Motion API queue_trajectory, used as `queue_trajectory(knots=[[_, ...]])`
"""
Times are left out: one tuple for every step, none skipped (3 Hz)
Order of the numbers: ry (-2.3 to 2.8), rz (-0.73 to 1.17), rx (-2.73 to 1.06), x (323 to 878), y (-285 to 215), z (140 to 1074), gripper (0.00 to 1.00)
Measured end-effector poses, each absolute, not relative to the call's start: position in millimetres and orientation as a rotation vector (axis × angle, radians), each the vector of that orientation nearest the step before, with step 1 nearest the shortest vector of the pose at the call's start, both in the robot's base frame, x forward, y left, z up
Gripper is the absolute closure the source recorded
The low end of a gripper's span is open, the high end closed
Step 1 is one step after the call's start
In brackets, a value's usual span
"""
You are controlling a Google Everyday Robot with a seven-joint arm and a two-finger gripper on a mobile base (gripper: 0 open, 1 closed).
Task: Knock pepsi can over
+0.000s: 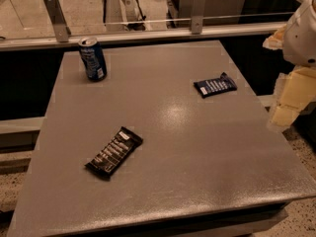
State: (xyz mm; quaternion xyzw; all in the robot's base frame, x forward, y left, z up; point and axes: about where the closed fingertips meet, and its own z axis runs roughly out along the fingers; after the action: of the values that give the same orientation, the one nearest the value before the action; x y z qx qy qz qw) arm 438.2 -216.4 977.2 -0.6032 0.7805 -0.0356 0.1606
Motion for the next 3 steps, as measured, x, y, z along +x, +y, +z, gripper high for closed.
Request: queue_trajectory(knots=[[2.226, -0.103, -1.721, 438.7, -215.6, 977.7, 0.0], [2.161, -0.062, -1.725, 457.7, -190.1, 973.7, 0.0], [2.077, 0.017, -1.704, 492.0, -154.8, 970.4, 0.0]])
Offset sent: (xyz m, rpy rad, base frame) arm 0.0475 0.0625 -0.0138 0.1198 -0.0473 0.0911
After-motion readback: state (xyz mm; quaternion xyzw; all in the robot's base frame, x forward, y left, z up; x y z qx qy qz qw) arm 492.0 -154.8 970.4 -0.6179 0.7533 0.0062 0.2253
